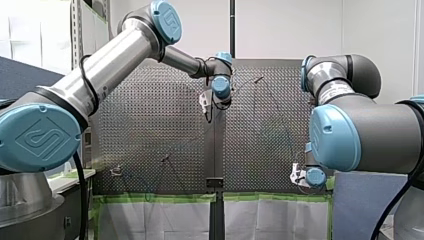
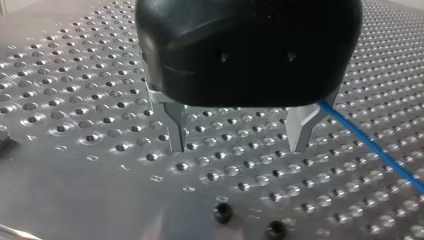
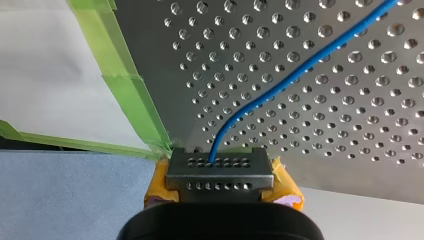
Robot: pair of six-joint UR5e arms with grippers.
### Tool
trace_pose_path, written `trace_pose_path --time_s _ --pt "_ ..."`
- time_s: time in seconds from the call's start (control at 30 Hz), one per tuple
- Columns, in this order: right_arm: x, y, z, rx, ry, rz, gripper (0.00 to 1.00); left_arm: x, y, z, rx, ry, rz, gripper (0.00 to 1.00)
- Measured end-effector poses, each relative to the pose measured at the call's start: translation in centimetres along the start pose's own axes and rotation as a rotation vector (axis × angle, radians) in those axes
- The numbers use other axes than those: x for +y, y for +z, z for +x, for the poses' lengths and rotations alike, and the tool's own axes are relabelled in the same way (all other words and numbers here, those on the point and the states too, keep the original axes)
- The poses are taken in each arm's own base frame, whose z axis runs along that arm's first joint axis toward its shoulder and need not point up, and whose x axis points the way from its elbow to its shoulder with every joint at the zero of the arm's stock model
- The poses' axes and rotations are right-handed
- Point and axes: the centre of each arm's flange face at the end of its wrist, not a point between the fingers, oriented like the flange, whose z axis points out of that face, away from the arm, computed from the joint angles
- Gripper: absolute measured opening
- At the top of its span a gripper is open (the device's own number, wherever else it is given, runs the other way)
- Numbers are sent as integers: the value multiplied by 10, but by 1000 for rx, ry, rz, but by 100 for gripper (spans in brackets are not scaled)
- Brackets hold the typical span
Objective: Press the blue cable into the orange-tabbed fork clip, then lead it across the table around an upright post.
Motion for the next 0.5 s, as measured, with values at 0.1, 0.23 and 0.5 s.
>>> trace_pose_path --time_s 0.1,0.23,0.5 --pt "0 0 1 1 -2 1 0 -2 -4 2 24 -13 6 98" --pt "-1 0 1 1 -5 1 0 -8 -10 5 58 -39 36 98" --pt "-1 1 2 -1 -9 1 0 -19 -21 -4 91 -87 106 98"
